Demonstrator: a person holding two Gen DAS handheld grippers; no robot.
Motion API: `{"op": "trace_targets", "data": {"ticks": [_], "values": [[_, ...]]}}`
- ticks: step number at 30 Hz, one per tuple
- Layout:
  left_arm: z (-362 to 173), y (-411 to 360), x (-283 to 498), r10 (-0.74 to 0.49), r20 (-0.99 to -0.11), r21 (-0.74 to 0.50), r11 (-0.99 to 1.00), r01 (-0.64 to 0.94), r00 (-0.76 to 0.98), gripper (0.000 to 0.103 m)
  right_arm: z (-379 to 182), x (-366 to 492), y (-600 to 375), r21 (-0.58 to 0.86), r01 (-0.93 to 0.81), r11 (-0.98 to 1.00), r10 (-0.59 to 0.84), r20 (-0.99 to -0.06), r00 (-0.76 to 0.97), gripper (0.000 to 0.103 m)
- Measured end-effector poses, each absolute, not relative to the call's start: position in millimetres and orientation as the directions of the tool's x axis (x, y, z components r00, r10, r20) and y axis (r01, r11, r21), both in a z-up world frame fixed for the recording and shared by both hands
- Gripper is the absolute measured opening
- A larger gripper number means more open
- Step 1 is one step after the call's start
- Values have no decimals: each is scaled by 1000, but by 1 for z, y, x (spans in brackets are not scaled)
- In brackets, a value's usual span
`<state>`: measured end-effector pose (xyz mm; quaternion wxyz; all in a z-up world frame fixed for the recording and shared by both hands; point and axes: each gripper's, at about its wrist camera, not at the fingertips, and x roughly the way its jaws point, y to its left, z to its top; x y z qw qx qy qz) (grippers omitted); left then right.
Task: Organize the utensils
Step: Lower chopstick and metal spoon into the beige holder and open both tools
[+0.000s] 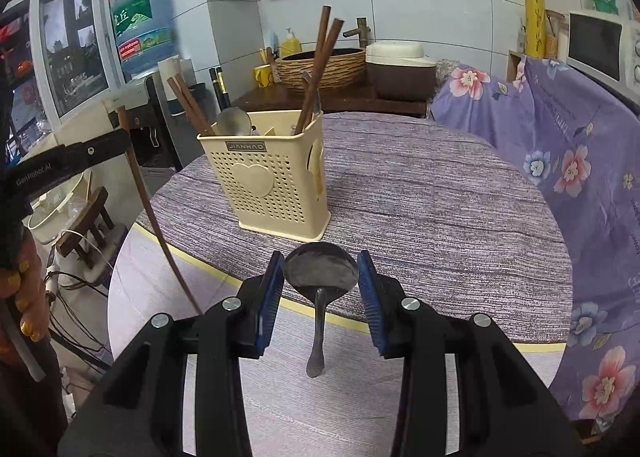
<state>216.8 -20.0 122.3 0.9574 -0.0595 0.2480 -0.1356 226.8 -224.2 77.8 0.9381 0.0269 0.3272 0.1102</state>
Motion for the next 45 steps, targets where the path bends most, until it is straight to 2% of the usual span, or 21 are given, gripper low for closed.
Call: {"op": "trace_targets", "data": {"ticks": [7, 13, 18, 22, 25, 29, 31, 45], "values": [[127, -13, 210, -292, -434, -178, 955, 236, 852, 8, 81, 225, -222, 124, -207, 970, 240, -591, 770, 38], [152, -8, 212, -318, -396, -194, 946, 260, 861, 8, 101, 228, -207, 89, -276, 957, 278, -545, 791, 38], [204, 0, 224, -306, -321, -199, 947, 253, 896, 8, 156, 246, -181, -3, -328, 945, 292, -445, 846, 38], [251, 5, 240, -262, -220, -193, 956, 221, 940, 8, 208, 270, -163, -64, -317, 946, 276, -352, 894, 38], [266, 3, 258, -229, -188, -200, 961, 191, 955, 8, 229, 292, -153, -80, -299, 951, 261, -311, 914, 38], [257, -11, 280, -167, -160, -157, 977, 142, 973, 8, 224, 318, -147, -61, -284, 957, 253, -307, 918, 38], [245, -16, 288, -153, -166, -140, 982, 130, 974, 8, 208, 328, -142, -78, -270, 960, 233, -318, 919, 38], [142, -22, 324, -208, -374, -148, 975, 163, 904, 8, 110, 341, -120, -171, -261, 950, 176, -397, 901, 38]]}}
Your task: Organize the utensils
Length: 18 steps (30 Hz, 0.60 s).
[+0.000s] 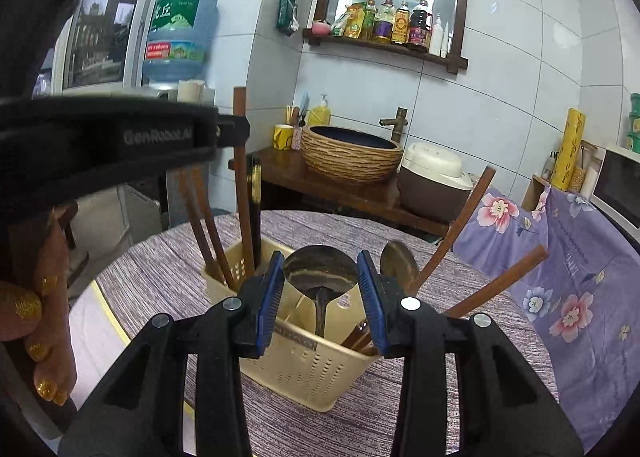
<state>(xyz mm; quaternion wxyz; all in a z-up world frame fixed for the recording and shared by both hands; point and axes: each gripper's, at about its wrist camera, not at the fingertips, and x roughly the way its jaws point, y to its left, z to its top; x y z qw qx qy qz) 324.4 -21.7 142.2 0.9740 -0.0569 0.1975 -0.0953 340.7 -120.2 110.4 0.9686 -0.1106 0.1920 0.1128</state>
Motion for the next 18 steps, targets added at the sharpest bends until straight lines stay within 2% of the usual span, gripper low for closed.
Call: {"op": "trace_targets", "data": {"ticks": [8, 10, 12, 13, 14, 16, 18], "values": [[128, -17, 332, -217, -418, -158, 974, 164, 882, 8, 90, 347, -118, -188, -262, 946, 156, -443, 883, 38], [129, -16, 331, -225, -421, -170, 971, 167, 879, 8, 89, 345, -119, -191, -260, 947, 158, -426, 891, 39], [132, -15, 327, -238, -414, -183, 967, 176, 879, 9, 91, 341, -121, -184, -272, 945, 176, -417, 892, 45], [133, -14, 323, -243, -407, -185, 966, 181, 881, 9, 93, 337, -122, -181, -279, 943, 187, -406, 894, 56], [135, -13, 321, -244, -399, -185, 965, 184, 884, 14, 96, 331, -124, -187, -273, 943, 186, -383, 905, 65], [139, -8, 306, -242, -365, -184, 965, 185, 899, 33, 101, 317, -127, -201, -255, 946, 175, -344, 922, 68], [143, -3, 289, -225, -317, -180, 968, 174, 921, 66, 105, 304, -135, -199, -242, 950, 171, -320, 932, 74]]}}
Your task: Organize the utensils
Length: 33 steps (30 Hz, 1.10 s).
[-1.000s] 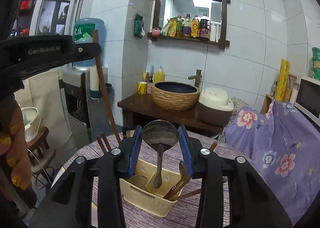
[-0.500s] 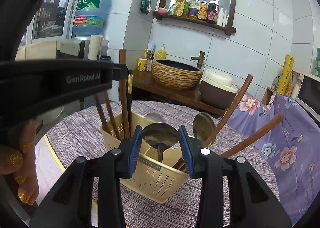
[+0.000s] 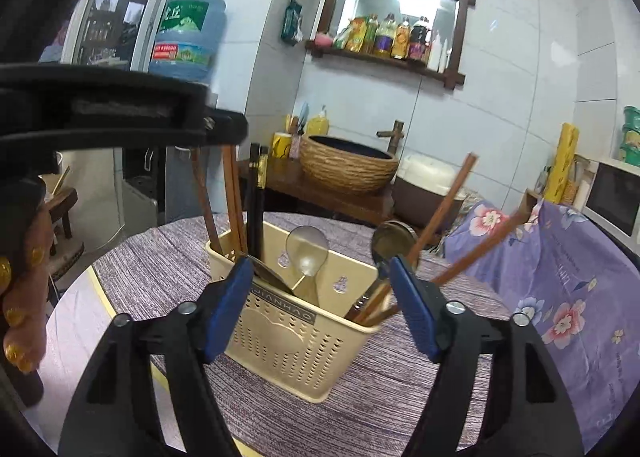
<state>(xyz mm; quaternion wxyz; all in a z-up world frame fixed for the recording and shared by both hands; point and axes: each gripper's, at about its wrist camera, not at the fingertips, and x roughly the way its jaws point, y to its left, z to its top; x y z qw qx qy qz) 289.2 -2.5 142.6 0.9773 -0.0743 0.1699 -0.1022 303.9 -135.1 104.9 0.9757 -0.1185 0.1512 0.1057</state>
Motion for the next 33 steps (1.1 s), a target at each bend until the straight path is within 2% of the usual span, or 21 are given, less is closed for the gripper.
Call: {"op": "trace_targets", "data": {"ticks": [1, 3, 4, 5, 8, 11, 14, 18, 21, 25, 28, 33], "values": [[143, 3, 274, -201, -279, -171, 973, 158, 939, 72, 106, 296, -141, -189, -236, 953, 170, -312, 935, 79], [139, 10, 252, -153, -226, -141, 982, 123, 962, 96, 106, 276, -157, -163, -229, 960, 175, -293, 940, 86], [133, 15, 238, -126, -199, -116, 988, 104, 972, 99, 104, 265, -164, -158, -221, 962, 171, -281, 944, 92], [128, 19, 226, -111, -181, -94, 991, 95, 977, 98, 101, 252, -173, -156, -199, 968, 153, -264, 952, 97], [111, 31, 198, -59, -170, -42, 998, 53, 984, 98, 85, 219, -198, -140, -114, 984, 78, -240, 968, 97], [88, 43, 173, -31, -210, -47, 999, 22, 977, 98, 55, 200, -224, -87, -20, 996, -8, -305, 952, 97], [66, 47, 151, -29, -252, -87, 996, 7, 967, 98, 21, 178, -236, -43, 2, 999, -18, -385, 923, 97], [43, 38, 127, -62, -306, -139, 990, 20, 950, 98, -9, 141, -227, -38, -23, 999, 6, -406, 914, 97], [30, 26, 103, -63, -309, -118, 993, 27, 949, 98, -19, 107, -213, -22, -67, 998, 53, -383, 922, 97], [15, 12, 63, -45, -264, -52, 998, 33, 963, 98, -11, 61, -190, -73, -138, 988, 110, -303, 947, 97], [9, 13, 42, -76, -274, -80, 995, 56, 959, 98, -1, 36, -181, -95, -166, 982, 138, -247, 959, 97], [13, 21, 21, -123, -237, -126, 987, 95, 964, 98, 12, 18, -179, -72, -198, 978, 180, -202, 963, 97]]}}
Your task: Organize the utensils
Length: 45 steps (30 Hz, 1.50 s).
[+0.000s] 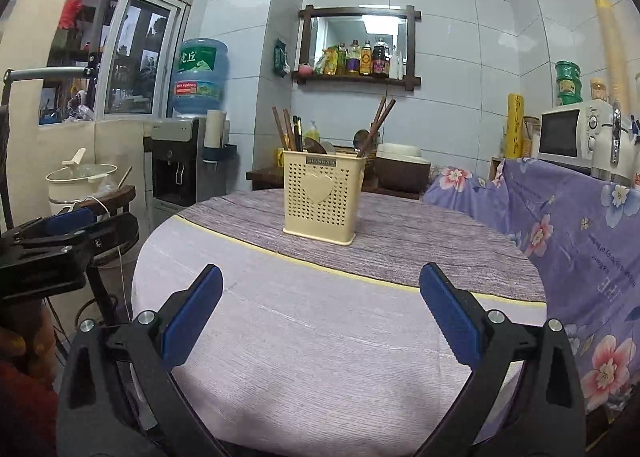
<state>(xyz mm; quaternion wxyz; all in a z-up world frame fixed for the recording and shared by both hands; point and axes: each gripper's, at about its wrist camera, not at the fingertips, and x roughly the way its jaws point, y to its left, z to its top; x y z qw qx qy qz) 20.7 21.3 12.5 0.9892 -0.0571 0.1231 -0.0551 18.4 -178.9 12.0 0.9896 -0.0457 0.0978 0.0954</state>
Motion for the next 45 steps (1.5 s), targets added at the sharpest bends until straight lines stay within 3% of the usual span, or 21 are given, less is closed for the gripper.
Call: {"op": "trace_targets", "data": {"ticks": [6, 45], "values": [[15, 18, 15, -126, -210, -98, 989, 108, 970, 98, 21, 11, -184, -61, -189, 980, 177, -157, 972, 97], [8, 19, 16, -121, -237, -103, 990, 99, 964, 98, 15, 18, -181, -40, -192, 981, 182, -180, 967, 97]]}}
